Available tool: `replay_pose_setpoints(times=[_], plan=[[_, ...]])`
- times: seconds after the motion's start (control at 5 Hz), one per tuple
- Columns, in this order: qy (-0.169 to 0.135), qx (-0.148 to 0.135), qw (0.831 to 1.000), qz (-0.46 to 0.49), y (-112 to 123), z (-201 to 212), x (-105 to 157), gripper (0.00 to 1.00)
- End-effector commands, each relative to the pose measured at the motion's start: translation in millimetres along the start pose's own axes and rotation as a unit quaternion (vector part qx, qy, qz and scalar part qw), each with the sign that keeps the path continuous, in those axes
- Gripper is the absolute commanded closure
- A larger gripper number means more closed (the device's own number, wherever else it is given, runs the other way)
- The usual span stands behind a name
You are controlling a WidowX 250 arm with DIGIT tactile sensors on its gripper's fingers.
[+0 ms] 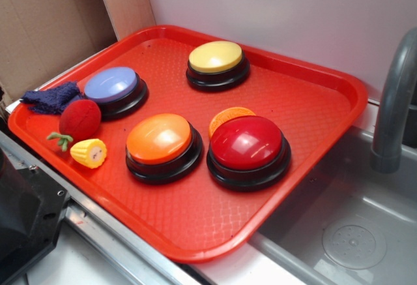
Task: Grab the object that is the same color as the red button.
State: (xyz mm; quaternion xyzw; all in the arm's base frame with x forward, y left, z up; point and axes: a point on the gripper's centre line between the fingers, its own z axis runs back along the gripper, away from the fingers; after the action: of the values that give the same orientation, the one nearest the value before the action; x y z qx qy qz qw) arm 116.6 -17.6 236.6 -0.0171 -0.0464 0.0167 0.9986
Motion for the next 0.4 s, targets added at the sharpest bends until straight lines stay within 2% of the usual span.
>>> replay_pose_setpoints(times=[0.0, 0.2], plan=[[0.0, 0.0, 1.0, 0.0, 0.0, 0.0, 0.0, 0.0], [-0.016, 0.002, 1.0, -0.021, 4.7, -8.7, 3.4, 0.0]])
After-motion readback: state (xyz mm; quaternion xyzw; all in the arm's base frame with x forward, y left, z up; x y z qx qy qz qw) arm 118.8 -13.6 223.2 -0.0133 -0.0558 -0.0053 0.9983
